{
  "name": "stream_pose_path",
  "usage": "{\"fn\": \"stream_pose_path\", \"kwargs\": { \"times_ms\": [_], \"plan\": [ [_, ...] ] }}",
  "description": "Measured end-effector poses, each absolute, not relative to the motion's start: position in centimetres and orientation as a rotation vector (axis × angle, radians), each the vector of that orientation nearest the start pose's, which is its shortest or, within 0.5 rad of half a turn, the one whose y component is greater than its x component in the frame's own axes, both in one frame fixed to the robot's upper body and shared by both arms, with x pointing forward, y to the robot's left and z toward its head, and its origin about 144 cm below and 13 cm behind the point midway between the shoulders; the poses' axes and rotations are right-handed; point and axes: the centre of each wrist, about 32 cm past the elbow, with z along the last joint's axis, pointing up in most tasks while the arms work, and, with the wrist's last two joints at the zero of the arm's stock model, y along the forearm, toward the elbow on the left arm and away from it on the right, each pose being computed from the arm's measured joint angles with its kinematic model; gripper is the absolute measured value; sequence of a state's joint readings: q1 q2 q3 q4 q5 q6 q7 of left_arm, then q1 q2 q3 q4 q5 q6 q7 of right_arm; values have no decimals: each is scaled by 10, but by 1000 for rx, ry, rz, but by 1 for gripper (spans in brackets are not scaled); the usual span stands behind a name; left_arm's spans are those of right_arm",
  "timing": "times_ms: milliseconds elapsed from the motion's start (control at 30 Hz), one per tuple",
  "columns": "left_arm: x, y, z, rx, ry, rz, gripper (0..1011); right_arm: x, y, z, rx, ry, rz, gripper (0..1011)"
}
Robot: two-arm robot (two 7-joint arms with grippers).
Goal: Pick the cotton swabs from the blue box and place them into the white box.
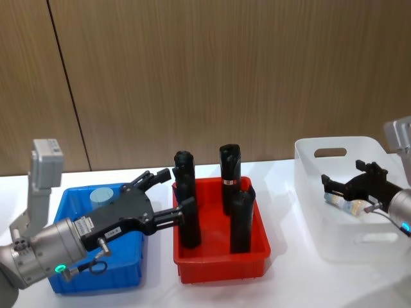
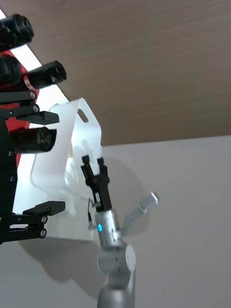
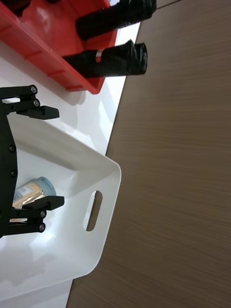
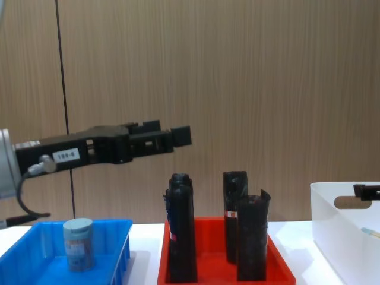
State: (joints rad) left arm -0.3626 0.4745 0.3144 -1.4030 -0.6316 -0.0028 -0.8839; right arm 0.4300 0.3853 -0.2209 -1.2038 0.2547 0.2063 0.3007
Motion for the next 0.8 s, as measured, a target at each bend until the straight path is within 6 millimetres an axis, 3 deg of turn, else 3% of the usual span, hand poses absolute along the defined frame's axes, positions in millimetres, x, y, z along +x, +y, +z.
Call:
{"fn": "stream_pose_path", "kwargs": {
  "times_ms": [800],
  "plan": [
    [528,261,1208,-9,-81,719,1004,505,-271,1182,-133,-40,-1217,1002]
  ]
}}
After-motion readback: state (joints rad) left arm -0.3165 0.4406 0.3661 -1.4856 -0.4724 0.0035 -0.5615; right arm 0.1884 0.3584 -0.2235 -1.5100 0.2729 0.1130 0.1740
